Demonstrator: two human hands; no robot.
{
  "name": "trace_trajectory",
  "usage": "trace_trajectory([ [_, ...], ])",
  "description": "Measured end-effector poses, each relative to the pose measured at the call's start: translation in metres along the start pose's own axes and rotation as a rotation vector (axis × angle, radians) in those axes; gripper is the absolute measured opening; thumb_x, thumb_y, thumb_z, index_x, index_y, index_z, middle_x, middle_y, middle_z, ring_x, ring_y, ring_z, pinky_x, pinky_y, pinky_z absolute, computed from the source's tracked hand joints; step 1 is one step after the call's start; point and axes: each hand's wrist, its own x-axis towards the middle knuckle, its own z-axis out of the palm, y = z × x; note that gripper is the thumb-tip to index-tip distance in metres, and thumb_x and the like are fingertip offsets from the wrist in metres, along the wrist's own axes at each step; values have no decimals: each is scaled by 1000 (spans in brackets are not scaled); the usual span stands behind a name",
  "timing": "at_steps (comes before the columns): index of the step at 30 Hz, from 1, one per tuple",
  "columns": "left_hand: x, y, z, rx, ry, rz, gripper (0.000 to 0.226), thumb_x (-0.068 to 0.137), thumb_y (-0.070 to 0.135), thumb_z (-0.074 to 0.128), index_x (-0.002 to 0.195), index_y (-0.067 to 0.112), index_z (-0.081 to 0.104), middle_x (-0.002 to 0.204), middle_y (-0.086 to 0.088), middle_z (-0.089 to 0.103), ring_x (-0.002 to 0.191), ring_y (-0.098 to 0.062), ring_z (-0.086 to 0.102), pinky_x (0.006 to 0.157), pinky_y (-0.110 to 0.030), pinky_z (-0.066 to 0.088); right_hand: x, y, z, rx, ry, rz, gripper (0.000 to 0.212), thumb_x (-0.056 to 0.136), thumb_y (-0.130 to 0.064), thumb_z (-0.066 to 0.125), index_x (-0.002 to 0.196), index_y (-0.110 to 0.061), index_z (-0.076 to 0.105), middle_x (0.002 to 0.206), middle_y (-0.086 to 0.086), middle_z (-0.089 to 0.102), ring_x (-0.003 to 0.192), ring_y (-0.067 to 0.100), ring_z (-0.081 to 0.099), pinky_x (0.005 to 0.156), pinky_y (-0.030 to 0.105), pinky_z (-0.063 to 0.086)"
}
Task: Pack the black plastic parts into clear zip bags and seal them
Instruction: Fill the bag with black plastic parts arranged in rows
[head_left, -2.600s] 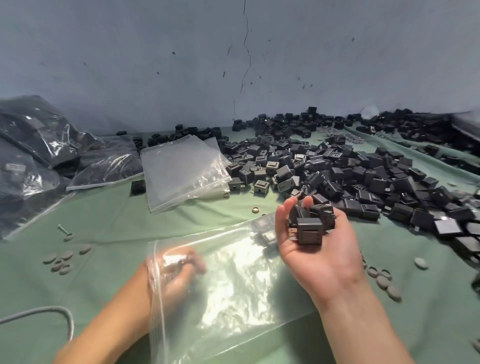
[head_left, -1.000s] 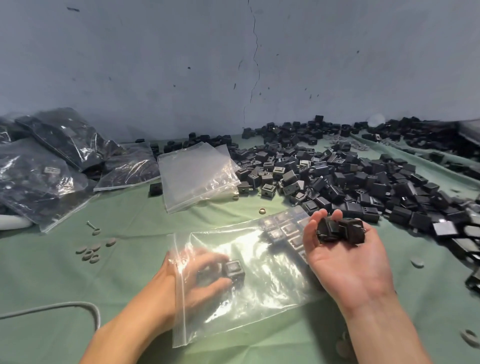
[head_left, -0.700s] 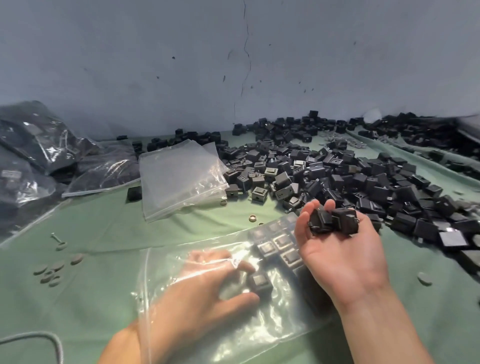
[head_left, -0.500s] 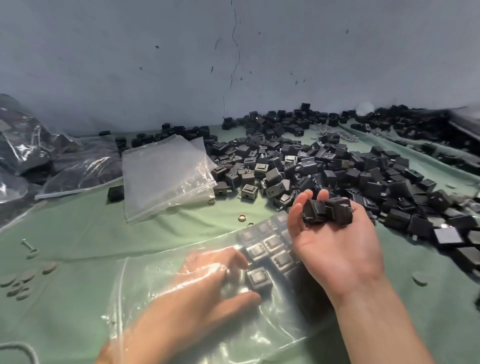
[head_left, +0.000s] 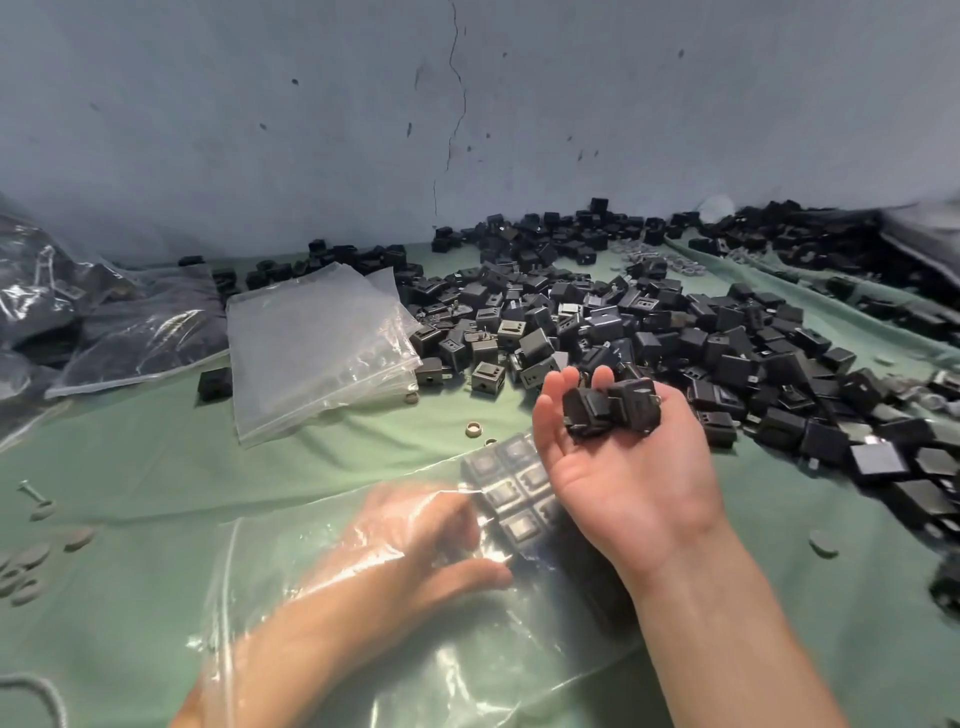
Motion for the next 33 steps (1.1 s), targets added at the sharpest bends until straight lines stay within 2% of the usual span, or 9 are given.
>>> trace_trajectory([
  [5,-27,-3,-15,-22,209,85,24,82,45,65,70,25,61,67,5,61,69,1,59,62,-9,44,-13,13,-3,-8,-27,24,18,94,-29,52,98,-14,61,100,17,71,91,35,73,86,46,58],
  [10,-79,-43,-47,-31,367,-81,17,86,49,61,85,35,69,74,10,69,66,-6,64,63,-24,51,-29,36,-8,-31,-94,158,20,96,-32,53,97,-15,64,111,17,71,102,38,71,97,51,53],
  [13,-105,-59,-60,-66,613,-168,11,93,40,59,89,32,65,73,0,67,67,-19,61,67,-28,46,-42,55,-5,-30,-141,227,22,91,-30,55,85,-14,68,111,17,72,104,38,71,101,53,47],
  [16,-120,-38,-64,-151,848,-112,14,93,49,60,90,36,64,79,11,67,72,-15,64,70,-32,49,-57,79,-2,-69,-165,285,25,92,-30,52,78,-17,68,109,14,73,107,36,70,109,54,38],
  [20,-124,4,-42,-128,682,81,25,85,55,58,107,44,59,103,19,63,85,-6,63,66,-10,44,-77,118,3,-171,-221,341,29,93,-36,50,75,-18,64,110,16,71,112,33,68,100,49,46],
  [24,-124,9,-22,-198,642,111,38,84,37,74,112,48,52,111,22,62,87,0,62,71,-6,42,-95,144,8,-273,-289,360,24,82,-36,61,73,-15,68,116,21,68,82,29,69,79,40,55],
  [28,-135,-16,-48,-275,793,-19,33,80,64,65,108,48,57,103,25,67,86,2,63,68,-12,46,-95,125,14,-399,-295,268,25,84,-41,60,78,-17,68,119,17,71,111,36,69,101,50,50],
  [31,-148,-50,-64,-195,807,-220,21,80,48,70,99,46,61,102,12,65,87,0,60,74,-24,44,-86,96,11,-563,-227,40,26,86,-43,58,89,-17,60,107,11,75,94,26,74,84,43,57],
  [33,-151,-60,-57,-89,704,-267,21,81,45,71,97,49,58,102,14,59,90,0,57,75,-17,38,-79,76,5,-644,-145,-86,25,91,-41,57,91,-17,59,94,7,74,78,19,73,73,36,57],
])
